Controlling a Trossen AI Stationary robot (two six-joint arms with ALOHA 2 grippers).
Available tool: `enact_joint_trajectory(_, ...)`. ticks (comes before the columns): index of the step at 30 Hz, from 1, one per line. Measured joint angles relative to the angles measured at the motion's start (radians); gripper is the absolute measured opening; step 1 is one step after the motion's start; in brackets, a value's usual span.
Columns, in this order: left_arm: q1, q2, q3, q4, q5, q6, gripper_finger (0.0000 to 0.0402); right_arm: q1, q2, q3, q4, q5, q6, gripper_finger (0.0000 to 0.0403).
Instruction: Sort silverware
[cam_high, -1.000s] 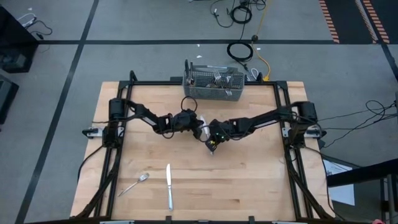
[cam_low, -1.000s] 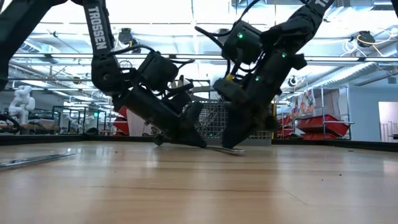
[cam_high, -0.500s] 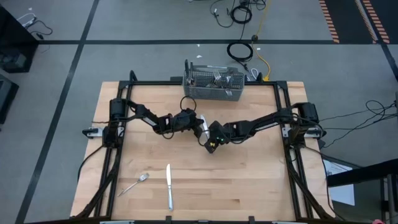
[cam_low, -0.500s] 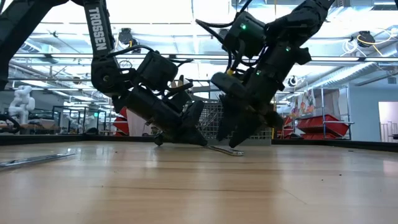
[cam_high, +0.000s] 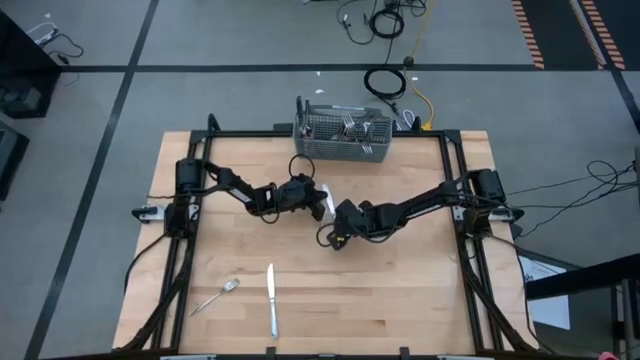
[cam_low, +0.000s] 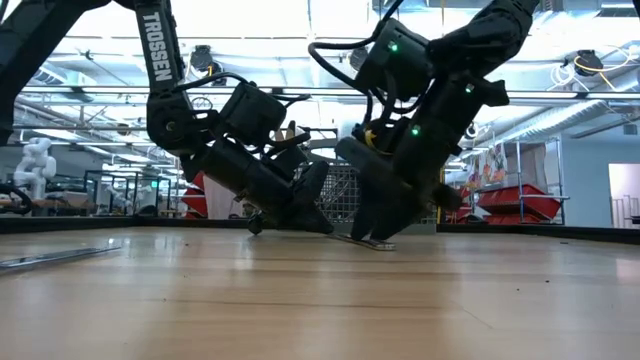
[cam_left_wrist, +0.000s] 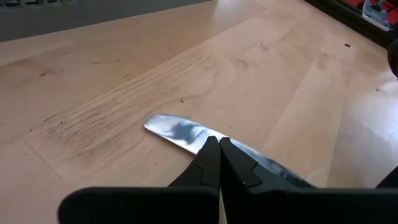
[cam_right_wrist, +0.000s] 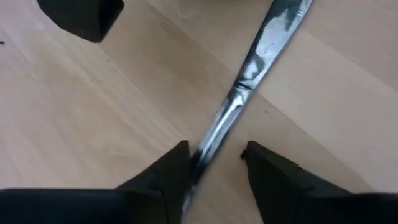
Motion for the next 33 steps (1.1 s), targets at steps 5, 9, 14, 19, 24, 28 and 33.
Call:
enact_joint_trajectory(5, -0.002, 0.000, 0.011, 0.001, 0.000, -0.004, 0.0000, 0.002, 0.000, 0.000, -0.032, -0.007, -0.010, 0.0035)
enact_joint_trajectory(9, -0.008, -0.013, 0.019, 0.001, 0.008, -0.005, 0.0000, -0.003, -0.006, 0.000, -0.040, 0.000, 0.012, 0.0011)
enact_joint_trajectory(14, -0.014, -0.109, 0.013, -0.059, 0.067, -0.034, 0.0009, -0.004, -0.034, -0.001, -0.079, 0.000, 0.005, 0.0004)
enact_joint_trajectory(19, 0.012, -0.288, 0.019, -0.101, 0.038, 0.099, 0.0014, -0.007, -0.063, -0.006, -0.105, 0.004, 0.006, 0.0004)
enact_joint_trajectory(24, 0.045, -0.453, 0.021, -0.177, 0.091, 0.374, 0.0016, -0.008, -0.089, -0.010, -0.138, 0.033, 0.002, 0.0003)
enact_joint_trajectory(28, 0.084, -0.478, 0.018, -0.323, 0.249, 0.518, 0.0017, -0.002, -0.118, -0.013, -0.188, 0.087, -0.005, 0.0002)
enact_joint_trajectory(33, 0.121, -0.418, 0.019, -0.389, 0.266, 0.577, 0.0018, 0.002, -0.148, -0.015, -0.237, 0.096, -0.082, 0.0001)
